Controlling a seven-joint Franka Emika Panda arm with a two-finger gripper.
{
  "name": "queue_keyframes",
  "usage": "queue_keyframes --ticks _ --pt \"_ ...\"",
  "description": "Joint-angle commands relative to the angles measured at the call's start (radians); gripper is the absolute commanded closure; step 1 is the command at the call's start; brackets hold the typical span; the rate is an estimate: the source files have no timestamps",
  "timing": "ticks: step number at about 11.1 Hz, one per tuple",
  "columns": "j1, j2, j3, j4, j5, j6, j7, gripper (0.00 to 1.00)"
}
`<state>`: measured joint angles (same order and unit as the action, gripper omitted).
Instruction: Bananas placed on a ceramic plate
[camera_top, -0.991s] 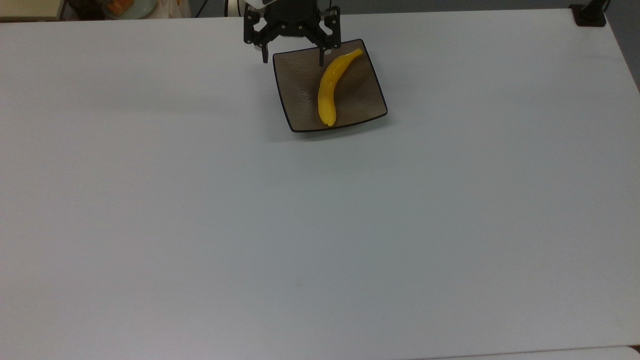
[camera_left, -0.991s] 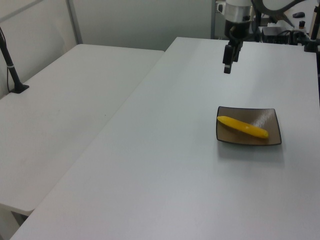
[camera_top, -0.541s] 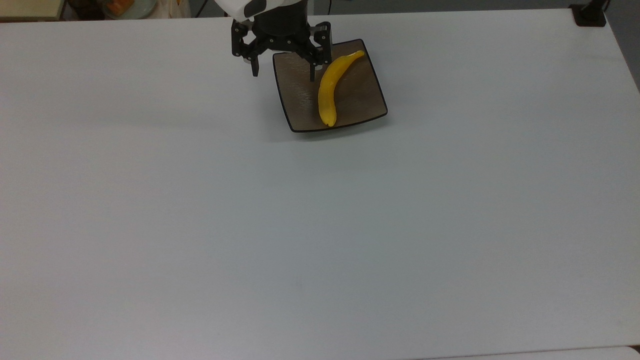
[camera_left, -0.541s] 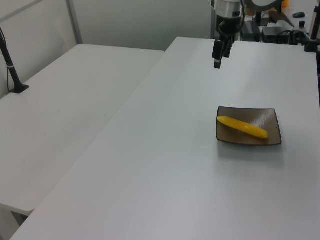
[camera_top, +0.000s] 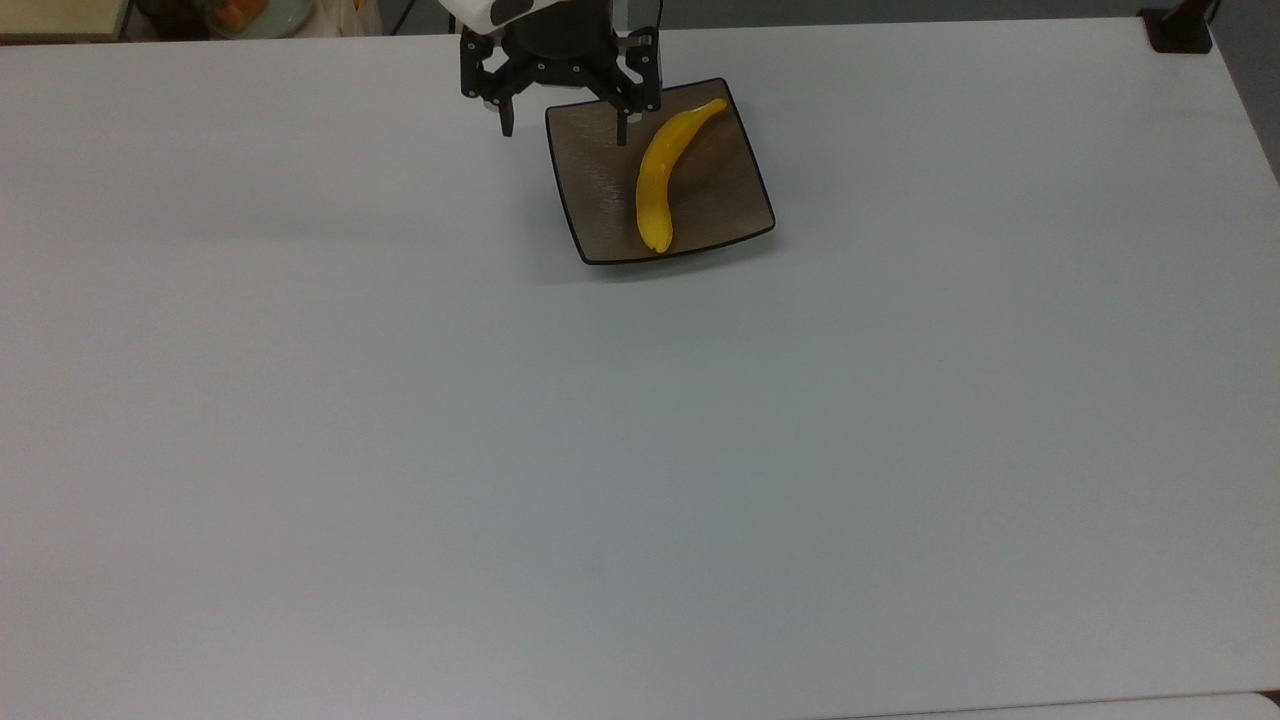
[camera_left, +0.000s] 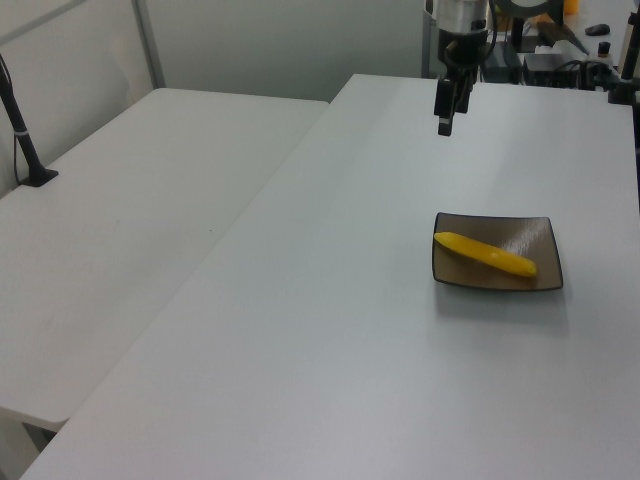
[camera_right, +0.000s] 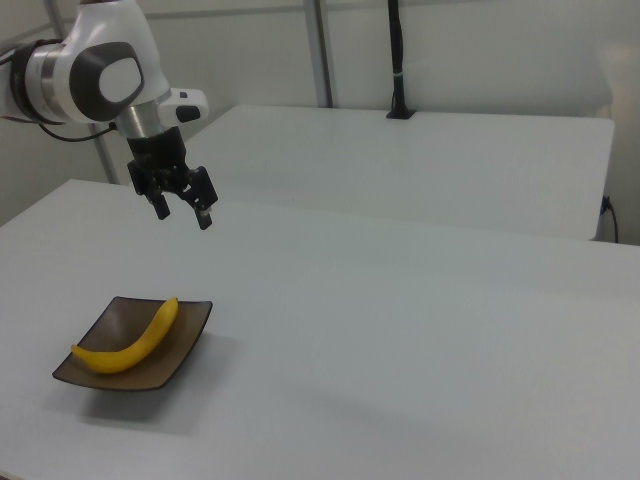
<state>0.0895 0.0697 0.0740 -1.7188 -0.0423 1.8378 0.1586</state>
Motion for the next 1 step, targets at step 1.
queue_keyframes --ticks 1 --pt "0.003 -0.013 -0.002 -0.002 -0.010 -0.026 -0.024 0.00"
